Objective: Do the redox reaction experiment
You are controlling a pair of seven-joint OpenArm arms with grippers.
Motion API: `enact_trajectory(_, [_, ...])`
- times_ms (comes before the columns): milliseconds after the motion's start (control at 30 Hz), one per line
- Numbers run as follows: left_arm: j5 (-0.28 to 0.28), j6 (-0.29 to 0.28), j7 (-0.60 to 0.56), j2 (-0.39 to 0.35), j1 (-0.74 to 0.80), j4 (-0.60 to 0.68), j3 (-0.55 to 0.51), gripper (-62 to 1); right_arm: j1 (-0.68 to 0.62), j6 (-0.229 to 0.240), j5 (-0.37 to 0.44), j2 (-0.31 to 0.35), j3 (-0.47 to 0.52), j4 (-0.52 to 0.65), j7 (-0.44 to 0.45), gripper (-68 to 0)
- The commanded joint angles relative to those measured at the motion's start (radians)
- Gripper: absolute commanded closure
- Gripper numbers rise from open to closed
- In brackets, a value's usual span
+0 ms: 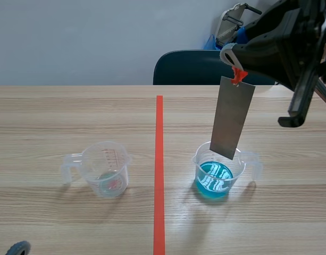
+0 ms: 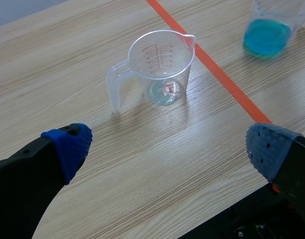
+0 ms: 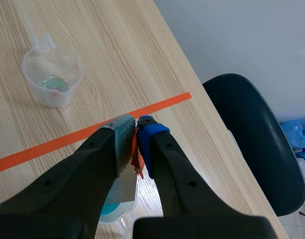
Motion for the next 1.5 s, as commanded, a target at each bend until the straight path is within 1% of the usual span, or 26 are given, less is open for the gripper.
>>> enact_trajectory(0, [0.001, 0.002, -0.017, 0.008, 0.003, 0.014, -0.003, -62.3, 0.012, -0.004, 0.003, 0.005, 0.003, 0.012, 0.011, -0.6])
enact_trajectory(1000, [0.001, 0.001, -0.017, 0.008, 0.003, 0.014, -0.003, -62.3, 0.012, -0.004, 0.003, 0.005, 0.003, 0.012, 0.011, -0.6])
enact_trajectory(1100, [0.001, -0.016, -0.02, 0.008, -0.014, 0.014, -0.003, -62.3, 0.012, -0.004, 0.003, 0.005, 0.003, 0.012, 0.011, -0.6])
enact_trajectory(1200, [-0.002, -0.06, -0.012, 0.008, -0.055, 0.014, -0.003, -62.3, 0.012, -0.004, 0.003, 0.005, 0.003, 0.012, 0.011, -0.6])
enact_trajectory(1333, [-0.036, -0.125, -0.006, 0.008, -0.138, 0.014, -0.002, -62.3, 0.012, -0.004, 0.003, 0.005, 0.003, 0.012, 0.011, -0.6])
enact_trajectory(1367, [-0.053, -0.131, -0.002, 0.008, -0.165, 0.014, -0.001, -60.1, 0.012, -0.004, 0.003, 0.005, 0.003, 0.012, 0.011, -0.6])
enact_trajectory(1433, [-0.077, -0.134, 0.028, 0.008, -0.222, 0.014, -0.001, -52.8, 0.012, -0.004, 0.003, 0.005, 0.003, 0.012, 0.011, -0.6])
enact_trajectory(1467, [-0.087, -0.134, 0.049, 0.008, -0.253, 0.014, -0.001, -50.5, 0.012, -0.004, 0.003, 0.005, 0.003, 0.012, 0.011, -0.6])
